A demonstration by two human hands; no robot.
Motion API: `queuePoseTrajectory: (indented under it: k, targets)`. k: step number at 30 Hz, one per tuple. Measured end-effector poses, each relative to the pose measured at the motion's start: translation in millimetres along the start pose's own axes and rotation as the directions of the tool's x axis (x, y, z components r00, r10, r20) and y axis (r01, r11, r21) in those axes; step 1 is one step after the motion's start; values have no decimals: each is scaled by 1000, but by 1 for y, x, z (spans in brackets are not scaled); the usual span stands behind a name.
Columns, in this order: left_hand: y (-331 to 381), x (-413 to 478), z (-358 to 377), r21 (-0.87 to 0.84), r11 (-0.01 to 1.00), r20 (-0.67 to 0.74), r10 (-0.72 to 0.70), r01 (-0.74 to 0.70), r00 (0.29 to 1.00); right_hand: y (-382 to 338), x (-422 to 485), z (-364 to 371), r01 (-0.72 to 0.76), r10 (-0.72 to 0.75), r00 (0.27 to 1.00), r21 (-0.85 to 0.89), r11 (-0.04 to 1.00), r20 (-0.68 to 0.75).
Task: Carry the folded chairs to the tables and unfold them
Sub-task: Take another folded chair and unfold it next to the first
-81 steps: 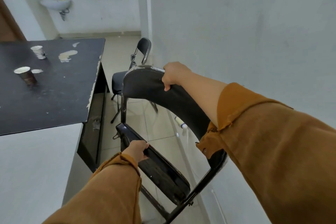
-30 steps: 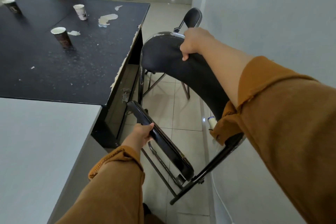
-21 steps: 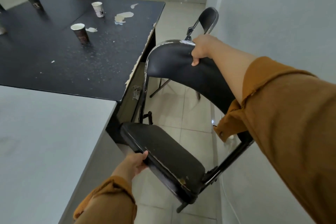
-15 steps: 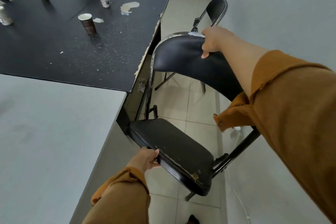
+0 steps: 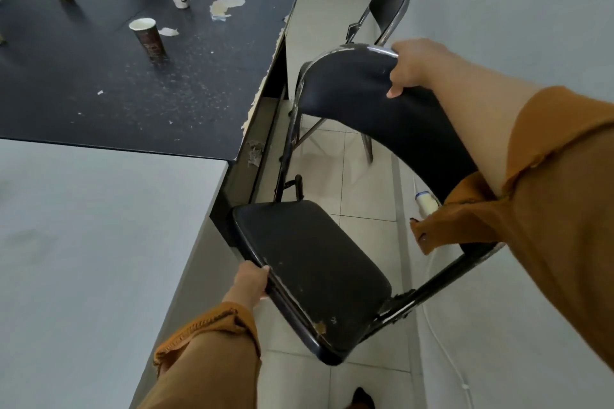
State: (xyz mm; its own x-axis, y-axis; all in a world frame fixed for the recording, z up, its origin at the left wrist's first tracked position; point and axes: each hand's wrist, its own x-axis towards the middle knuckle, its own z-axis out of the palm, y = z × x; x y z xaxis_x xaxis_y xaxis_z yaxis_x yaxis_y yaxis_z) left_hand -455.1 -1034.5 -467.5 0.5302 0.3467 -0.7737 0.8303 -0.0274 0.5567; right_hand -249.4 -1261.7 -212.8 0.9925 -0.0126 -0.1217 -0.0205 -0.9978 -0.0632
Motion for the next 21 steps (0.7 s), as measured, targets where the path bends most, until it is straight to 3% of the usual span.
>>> queuePoseTrajectory:
  k: [4, 8, 12, 15, 17, 19, 21]
  targets:
    - [1, 20, 0, 88, 995, -1, 35, -34, 999, 18, 5, 10, -45, 47, 998, 48, 998, -48]
    - [-19, 38, -1, 157, 988, -120, 15, 4, 993, 16, 4, 25, -25, 27, 995, 16, 1000, -101]
    - [-38, 41, -1, 85, 993, -148, -65, 78, 987, -7, -4, 45, 29, -46, 971, -73, 997, -235]
    - [-48, 36, 3, 27, 996, -177, -78, 84, 981, -26, -20, 75, 50, -161, 896, -267, 962, -413]
    - [-51, 32, 4, 12, 996, -185, -84, 88, 979, -42, -43, 122, 232, -354, 804, -296, 927, -478]
    - [-54, 30, 7, 38, 997, -191, -58, 66, 980, -58, -77, 186, 415, -443, 794, -160, 896, -417]
    - [-60, 35, 11, 25, 999, -214, -23, 29, 977, -68, -114, 257, 456, -449, 887, 45, 889, -105]
